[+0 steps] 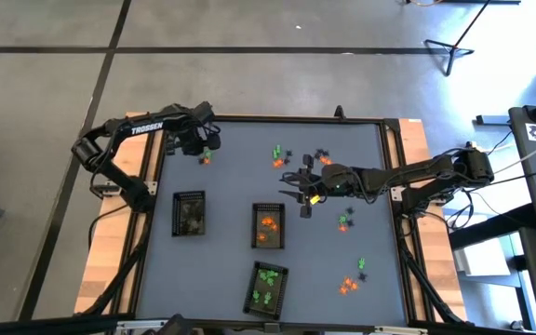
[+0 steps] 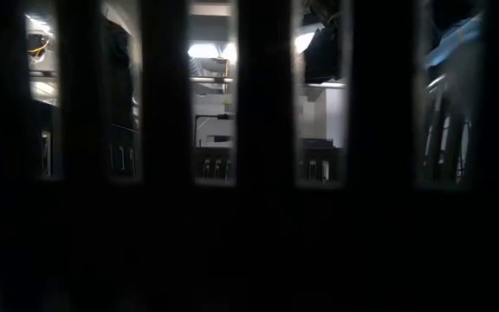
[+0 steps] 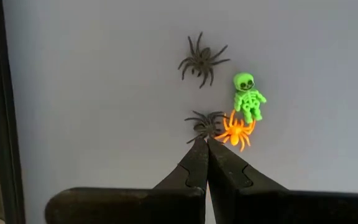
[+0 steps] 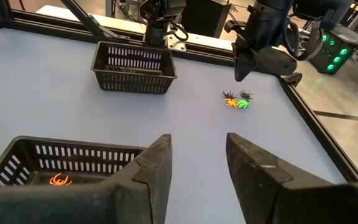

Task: Sort Halloween decoration
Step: Put the black spider toy into the top left black basket

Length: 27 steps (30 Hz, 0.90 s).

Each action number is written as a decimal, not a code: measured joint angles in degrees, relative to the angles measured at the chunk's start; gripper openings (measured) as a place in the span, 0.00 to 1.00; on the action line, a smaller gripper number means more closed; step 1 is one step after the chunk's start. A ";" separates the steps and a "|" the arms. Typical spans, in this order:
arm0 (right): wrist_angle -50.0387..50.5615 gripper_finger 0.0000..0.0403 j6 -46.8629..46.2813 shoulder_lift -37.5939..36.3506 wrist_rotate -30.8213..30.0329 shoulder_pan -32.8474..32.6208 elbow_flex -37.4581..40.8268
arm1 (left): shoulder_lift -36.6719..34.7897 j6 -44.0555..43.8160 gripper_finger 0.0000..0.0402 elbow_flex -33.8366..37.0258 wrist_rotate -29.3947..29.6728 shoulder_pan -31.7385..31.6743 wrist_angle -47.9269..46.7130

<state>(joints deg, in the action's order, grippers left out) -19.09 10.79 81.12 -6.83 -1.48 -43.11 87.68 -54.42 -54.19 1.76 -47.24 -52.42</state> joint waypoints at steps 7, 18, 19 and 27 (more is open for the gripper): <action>0.00 0.37 0.02 0.00 -0.01 0.00 0.00 | 0.00 -10.89 0.00 0.00 2.02 -1.03 0.39; -0.02 0.37 0.02 0.00 -0.02 0.00 0.00 | 0.01 -11.75 0.32 0.00 0.34 -3.15 0.94; -0.02 0.37 0.01 0.00 -0.02 0.00 0.00 | 0.01 -11.26 0.37 0.00 0.49 -3.13 1.44; -0.02 0.37 0.00 0.00 -0.01 0.00 -0.01 | 0.02 -10.42 0.63 0.00 4.39 -3.10 3.60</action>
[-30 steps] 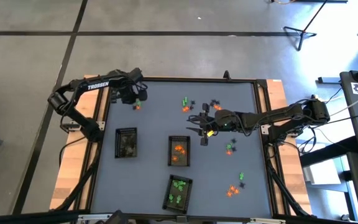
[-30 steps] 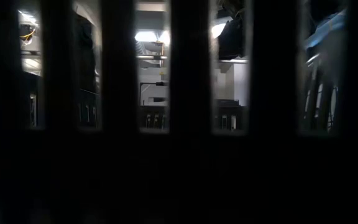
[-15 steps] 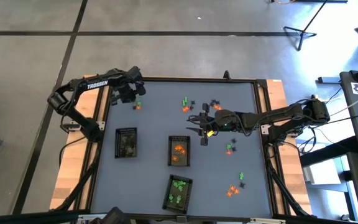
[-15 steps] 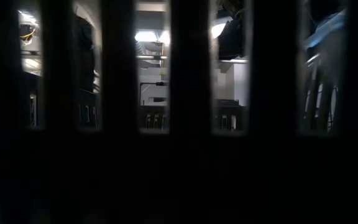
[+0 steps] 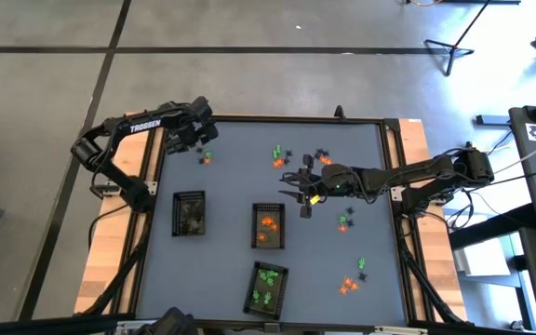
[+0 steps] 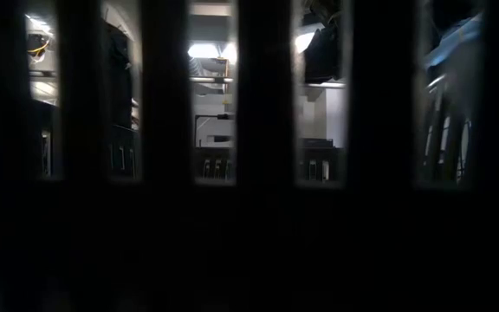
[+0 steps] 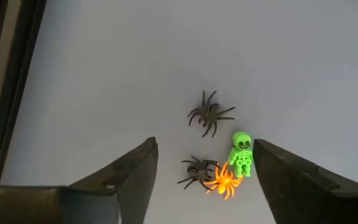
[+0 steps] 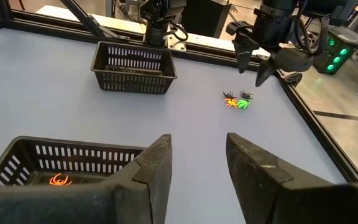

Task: Sort Halloween decoration
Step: Put the black spider toy into the top left black basket

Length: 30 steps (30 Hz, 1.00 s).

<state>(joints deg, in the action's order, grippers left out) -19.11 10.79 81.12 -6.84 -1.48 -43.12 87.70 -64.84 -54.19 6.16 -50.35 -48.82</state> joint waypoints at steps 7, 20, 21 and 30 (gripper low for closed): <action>0.00 0.37 0.00 0.02 0.00 0.00 0.00 | 0.04 0.79 0.64 2.59 0.45 0.00 4.78; 0.00 0.37 0.01 0.01 0.00 0.00 -0.01 | 2.63 0.92 0.50 6.03 -0.41 -0.55 11.19; 0.00 0.37 0.02 0.02 0.00 0.02 0.01 | 3.75 0.89 0.49 6.03 -0.49 -0.52 11.57; 0.00 0.37 0.02 0.02 0.01 0.00 -0.01 | 9.46 0.48 0.43 4.75 -1.49 -1.14 11.56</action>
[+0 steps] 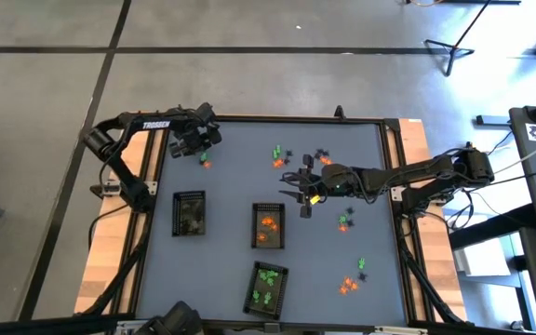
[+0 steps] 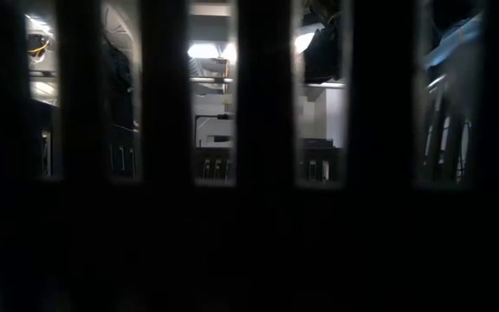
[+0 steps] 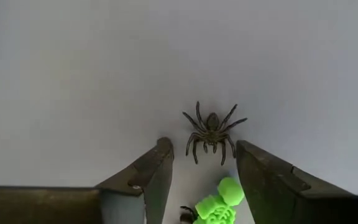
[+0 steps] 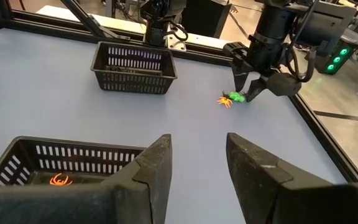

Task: Sort Halloween decoration
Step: Put the black spider toy into the top left black basket

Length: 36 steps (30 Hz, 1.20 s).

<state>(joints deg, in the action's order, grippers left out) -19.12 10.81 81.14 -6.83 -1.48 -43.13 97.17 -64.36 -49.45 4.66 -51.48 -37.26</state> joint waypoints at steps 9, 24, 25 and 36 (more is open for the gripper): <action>0.00 0.37 -0.01 0.00 0.07 0.01 0.00 | 0.28 0.48 0.25 -0.89 0.15 0.14 -0.11; 0.00 0.37 0.00 0.00 0.00 0.02 0.00 | -2.54 0.48 0.00 -0.60 -3.67 0.86 -1.48; 0.00 0.37 -0.02 0.00 0.00 0.00 0.00 | -3.09 0.47 0.00 -0.54 -4.84 0.88 -2.28; 0.00 0.37 -0.01 0.00 -0.01 0.02 0.00 | -6.72 -3.55 0.05 -0.61 -2.54 0.21 4.70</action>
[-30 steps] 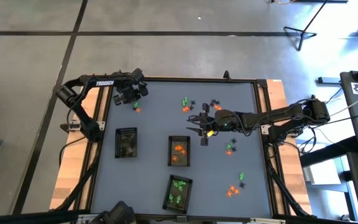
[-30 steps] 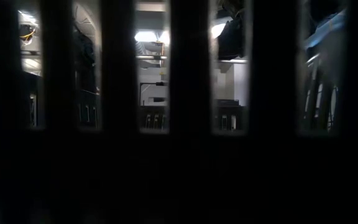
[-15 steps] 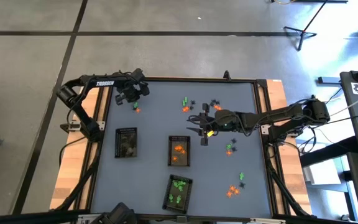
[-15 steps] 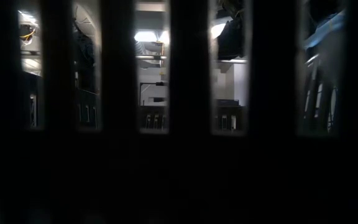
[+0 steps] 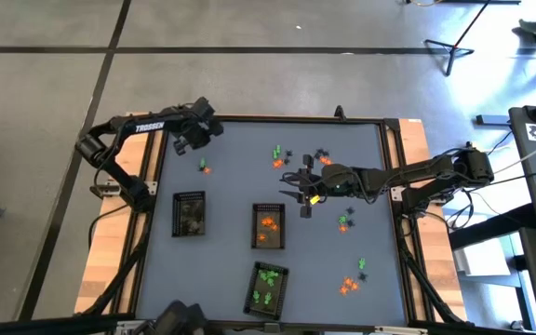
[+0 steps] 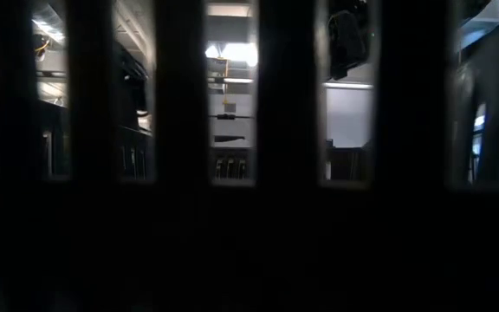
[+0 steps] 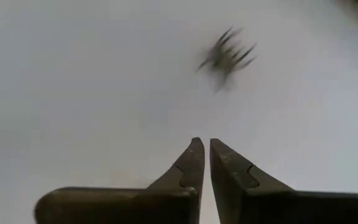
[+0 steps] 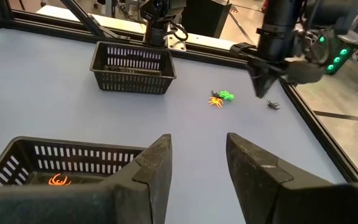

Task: Sort Halloween decoration
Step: Put the black spider toy into the top left black basket

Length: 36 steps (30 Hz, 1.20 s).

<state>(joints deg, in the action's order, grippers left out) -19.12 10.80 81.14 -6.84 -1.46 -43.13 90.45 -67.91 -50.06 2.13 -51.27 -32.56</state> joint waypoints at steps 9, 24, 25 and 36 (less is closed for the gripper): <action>0.03 0.37 -0.01 0.00 -0.02 0.01 0.00 | 2.52 0.95 0.14 -0.07 0.53 -2.74 7.76; 0.01 0.37 0.00 0.00 -0.01 0.00 0.00 | 5.41 0.11 0.25 -0.15 -2.53 -5.87 11.61; 0.01 0.37 0.00 0.00 -0.01 0.01 0.00 | 5.41 -0.10 0.25 -0.15 -2.24 -5.87 11.70; 0.01 0.37 -0.01 0.00 -0.01 -0.01 0.00 | 7.82 -1.95 0.29 -1.05 0.31 -5.51 10.58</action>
<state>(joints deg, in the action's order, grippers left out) -19.11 10.80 81.14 -6.84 -1.46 -43.13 98.27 -69.86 -51.11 2.43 -56.78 -21.98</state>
